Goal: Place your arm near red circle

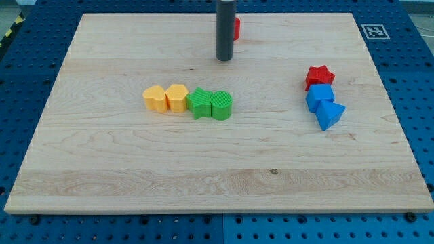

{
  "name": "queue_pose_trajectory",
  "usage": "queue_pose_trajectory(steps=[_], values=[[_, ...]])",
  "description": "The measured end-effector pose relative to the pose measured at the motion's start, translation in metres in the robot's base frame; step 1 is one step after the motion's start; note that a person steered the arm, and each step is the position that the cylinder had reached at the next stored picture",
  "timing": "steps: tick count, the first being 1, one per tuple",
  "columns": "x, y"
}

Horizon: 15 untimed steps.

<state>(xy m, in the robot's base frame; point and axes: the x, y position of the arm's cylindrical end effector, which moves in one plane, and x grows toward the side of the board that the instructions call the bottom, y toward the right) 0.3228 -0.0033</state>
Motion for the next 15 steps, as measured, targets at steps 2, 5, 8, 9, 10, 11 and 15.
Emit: queue_pose_trajectory(steps=[2, 5, 8, 9, 10, 11, 15], values=[[-0.053, -0.063], [-0.113, -0.072], [-0.123, -0.047], [-0.123, -0.047], [-0.122, -0.046], [-0.114, -0.04], [-0.102, -0.01]])
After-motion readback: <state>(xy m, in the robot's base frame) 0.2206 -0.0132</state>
